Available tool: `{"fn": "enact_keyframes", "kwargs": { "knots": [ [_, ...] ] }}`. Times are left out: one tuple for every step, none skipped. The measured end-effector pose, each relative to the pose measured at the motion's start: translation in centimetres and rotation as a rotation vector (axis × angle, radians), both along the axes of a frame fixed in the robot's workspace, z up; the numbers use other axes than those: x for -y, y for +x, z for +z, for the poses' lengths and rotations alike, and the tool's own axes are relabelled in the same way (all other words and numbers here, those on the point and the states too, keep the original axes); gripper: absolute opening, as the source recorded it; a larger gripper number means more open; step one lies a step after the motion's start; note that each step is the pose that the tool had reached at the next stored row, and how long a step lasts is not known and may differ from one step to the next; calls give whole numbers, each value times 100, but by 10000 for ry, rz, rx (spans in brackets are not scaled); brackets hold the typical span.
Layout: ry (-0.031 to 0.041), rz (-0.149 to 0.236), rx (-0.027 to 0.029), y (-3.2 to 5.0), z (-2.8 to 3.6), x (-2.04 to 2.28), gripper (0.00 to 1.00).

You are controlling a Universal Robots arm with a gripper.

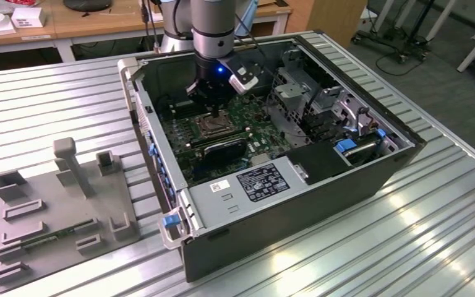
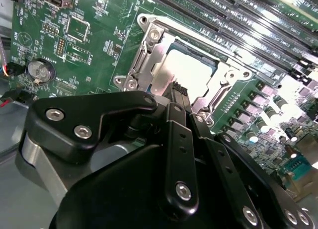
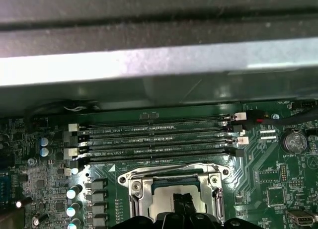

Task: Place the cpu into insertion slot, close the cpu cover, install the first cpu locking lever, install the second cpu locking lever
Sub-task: 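Install the first cpu locking lever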

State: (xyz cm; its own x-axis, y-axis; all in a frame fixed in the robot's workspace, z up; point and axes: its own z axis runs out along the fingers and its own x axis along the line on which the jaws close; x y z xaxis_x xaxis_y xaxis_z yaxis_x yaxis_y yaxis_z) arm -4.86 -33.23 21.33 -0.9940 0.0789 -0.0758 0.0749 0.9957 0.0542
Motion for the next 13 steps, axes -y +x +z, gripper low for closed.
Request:
{"fn": "enact_keyframes", "kwargs": {
  "knots": [
    [8, -1, 1, 0, -1, 0, 10],
    [8, -1, 0, 0, -1, 0, 10],
    [8, 0, 0, 0, -1, 0, 10],
    [8, 0, 0, 0, -1, 0, 10],
    [7, 0, -1, 0, -1, 1, 10],
    [8, 0, 0, 0, -1, 1, 10],
    [7, 0, -1, 0, -1, 1, 10],
    [7, 0, 0, 0, -1, 1, 10],
    [8, 0, 0, 0, -1, 1, 10],
    [20, 0, -1, 0, -2, 1, 10],
    [118, 2, 0, 1, -3, 1, 10],
    [218, 1, 1, 0, -4, 1, 10],
    [227, 0, 0, 0, -3, 1, 10]
  ]
}}
